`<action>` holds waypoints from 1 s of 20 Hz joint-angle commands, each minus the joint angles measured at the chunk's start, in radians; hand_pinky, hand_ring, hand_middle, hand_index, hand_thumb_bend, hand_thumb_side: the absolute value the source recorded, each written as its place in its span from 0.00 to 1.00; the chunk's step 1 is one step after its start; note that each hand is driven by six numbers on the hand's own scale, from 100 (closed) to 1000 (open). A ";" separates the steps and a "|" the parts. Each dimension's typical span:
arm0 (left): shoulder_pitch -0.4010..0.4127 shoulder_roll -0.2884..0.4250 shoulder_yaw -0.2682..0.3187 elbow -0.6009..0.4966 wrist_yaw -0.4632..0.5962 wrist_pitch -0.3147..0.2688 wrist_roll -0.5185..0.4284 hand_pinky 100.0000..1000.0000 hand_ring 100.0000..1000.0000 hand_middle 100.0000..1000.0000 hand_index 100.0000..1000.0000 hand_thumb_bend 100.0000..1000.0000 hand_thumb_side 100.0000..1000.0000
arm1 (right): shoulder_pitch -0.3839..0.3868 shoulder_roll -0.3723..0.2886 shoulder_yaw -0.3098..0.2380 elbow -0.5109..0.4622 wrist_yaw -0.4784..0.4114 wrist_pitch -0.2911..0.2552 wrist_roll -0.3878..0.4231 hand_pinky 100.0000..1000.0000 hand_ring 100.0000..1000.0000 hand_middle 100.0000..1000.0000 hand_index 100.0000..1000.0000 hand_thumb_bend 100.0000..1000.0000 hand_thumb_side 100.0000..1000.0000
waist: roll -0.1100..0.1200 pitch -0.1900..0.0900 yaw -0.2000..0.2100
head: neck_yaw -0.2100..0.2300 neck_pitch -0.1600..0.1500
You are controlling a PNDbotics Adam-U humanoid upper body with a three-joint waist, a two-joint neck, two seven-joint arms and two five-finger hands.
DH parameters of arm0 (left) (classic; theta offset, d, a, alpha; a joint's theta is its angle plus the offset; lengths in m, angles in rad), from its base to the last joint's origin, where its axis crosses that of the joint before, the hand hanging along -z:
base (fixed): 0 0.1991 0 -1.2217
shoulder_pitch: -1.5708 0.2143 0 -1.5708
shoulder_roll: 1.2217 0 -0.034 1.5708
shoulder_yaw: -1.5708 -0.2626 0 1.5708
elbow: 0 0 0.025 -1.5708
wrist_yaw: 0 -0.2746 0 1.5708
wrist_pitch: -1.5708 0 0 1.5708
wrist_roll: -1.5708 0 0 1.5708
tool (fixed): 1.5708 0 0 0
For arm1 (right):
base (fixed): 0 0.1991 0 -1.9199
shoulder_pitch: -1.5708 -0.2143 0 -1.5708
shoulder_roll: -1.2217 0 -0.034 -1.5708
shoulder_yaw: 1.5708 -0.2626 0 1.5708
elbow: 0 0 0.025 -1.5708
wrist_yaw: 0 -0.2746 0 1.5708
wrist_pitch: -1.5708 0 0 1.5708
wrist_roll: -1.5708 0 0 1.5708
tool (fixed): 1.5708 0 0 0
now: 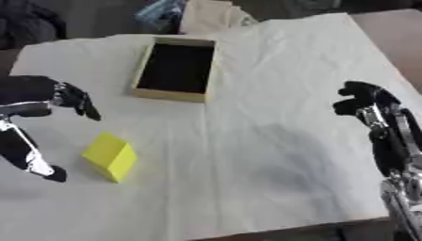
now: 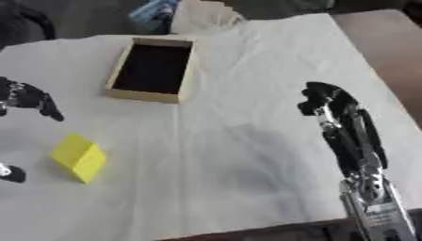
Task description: Pick up objects on the table and place them in the box.
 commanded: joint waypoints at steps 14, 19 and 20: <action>-0.083 -0.085 -0.049 0.176 -0.141 -0.042 0.097 0.81 0.72 0.69 0.81 0.73 0.19 | -0.001 -0.010 0.002 -0.008 0.002 -0.001 0.005 0.62 0.59 0.63 0.74 0.35 0.74 | -0.001 -0.021 -0.008 | -0.006 0.000; -0.097 -0.108 -0.056 0.203 -0.151 -0.050 0.106 0.81 0.72 0.68 0.81 0.72 0.18 | 0.000 -0.009 0.003 -0.008 0.001 -0.001 0.006 0.62 0.59 0.63 0.74 0.35 0.74 | -0.001 -0.021 -0.012 | -0.004 0.001; -0.099 -0.112 -0.057 0.209 -0.152 -0.052 0.104 0.81 0.72 0.68 0.81 0.72 0.18 | 0.000 -0.009 0.004 -0.008 0.001 -0.001 0.006 0.62 0.59 0.63 0.74 0.35 0.74 | -0.001 -0.022 -0.012 | -0.004 0.001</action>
